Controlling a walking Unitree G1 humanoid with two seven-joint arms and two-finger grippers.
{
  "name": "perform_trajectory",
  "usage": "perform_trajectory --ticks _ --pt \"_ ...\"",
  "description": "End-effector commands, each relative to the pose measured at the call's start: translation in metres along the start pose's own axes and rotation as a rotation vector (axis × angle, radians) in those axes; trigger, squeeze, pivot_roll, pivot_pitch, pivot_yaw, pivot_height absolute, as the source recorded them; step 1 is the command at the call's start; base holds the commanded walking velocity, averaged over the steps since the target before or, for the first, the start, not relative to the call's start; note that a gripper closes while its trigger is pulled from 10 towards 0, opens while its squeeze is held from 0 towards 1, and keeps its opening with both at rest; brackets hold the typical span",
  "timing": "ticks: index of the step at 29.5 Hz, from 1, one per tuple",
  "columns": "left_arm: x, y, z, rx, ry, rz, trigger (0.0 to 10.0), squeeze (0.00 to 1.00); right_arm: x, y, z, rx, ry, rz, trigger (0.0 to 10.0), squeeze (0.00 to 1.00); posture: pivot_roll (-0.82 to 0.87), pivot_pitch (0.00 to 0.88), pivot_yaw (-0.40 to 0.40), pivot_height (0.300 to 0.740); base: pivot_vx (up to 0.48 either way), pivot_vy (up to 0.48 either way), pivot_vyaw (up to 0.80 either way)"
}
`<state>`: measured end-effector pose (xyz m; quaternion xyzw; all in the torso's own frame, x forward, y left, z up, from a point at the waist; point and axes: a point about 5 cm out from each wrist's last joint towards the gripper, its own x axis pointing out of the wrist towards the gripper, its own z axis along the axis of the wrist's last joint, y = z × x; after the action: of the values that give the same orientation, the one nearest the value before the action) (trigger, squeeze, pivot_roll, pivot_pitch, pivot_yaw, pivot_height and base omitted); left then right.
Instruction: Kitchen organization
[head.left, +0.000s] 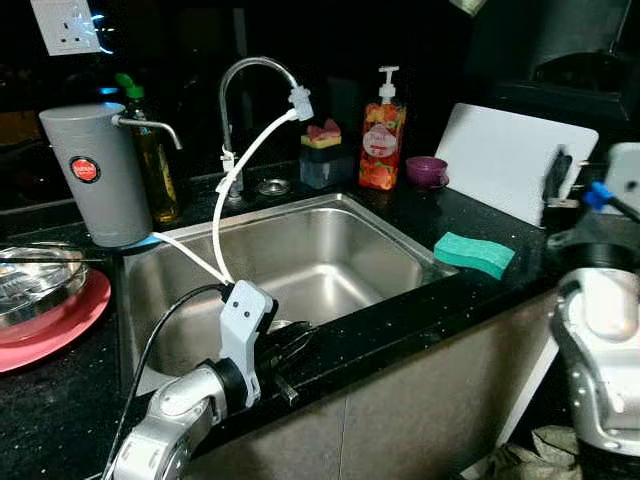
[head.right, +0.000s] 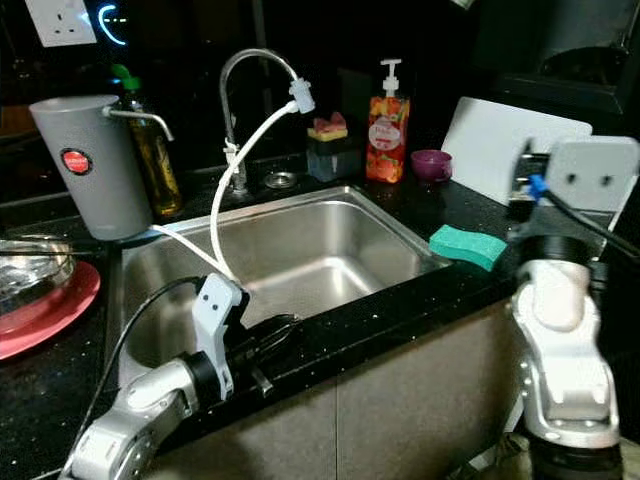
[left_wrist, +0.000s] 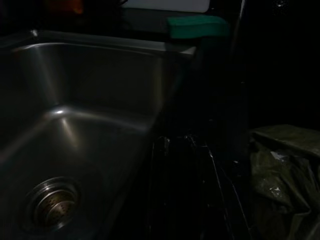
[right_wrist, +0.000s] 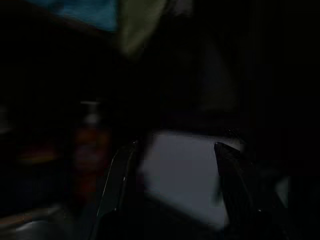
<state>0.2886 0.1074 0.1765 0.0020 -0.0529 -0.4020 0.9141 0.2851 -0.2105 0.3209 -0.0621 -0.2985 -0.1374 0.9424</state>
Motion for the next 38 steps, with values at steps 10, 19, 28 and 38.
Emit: perform_trajectory --ticks 10,19,28,38 --pt "-0.004 0.007 0.0 0.017 0.014 0.046 10.0 0.0 -0.049 0.084 -0.032 0.382 0.301 0.428 10.0 0.0 -0.02 0.053 -0.001 0.74 0.0 0.0 0.0" --pt "-0.006 0.015 -0.001 0.014 0.008 0.147 10.0 0.0 -0.052 0.078 -0.059 0.469 0.45 0.175 10.0 0.0 -0.01 0.056 -0.001 0.74 0.0 0.0 0.0" --pt "-0.005 0.014 -0.001 0.015 0.007 0.143 10.0 0.0 -0.05 0.077 -0.056 0.457 0.428 0.157 10.0 0.0 -0.01 0.056 0.001 0.74 0.0 0.0 0.0" --pt "-0.005 0.018 0.003 0.034 0.005 0.158 10.0 0.0 -0.054 0.085 -0.055 0.431 0.417 0.2 10.0 0.0 -0.01 0.057 0.001 0.74 0.0 0.0 0.0"
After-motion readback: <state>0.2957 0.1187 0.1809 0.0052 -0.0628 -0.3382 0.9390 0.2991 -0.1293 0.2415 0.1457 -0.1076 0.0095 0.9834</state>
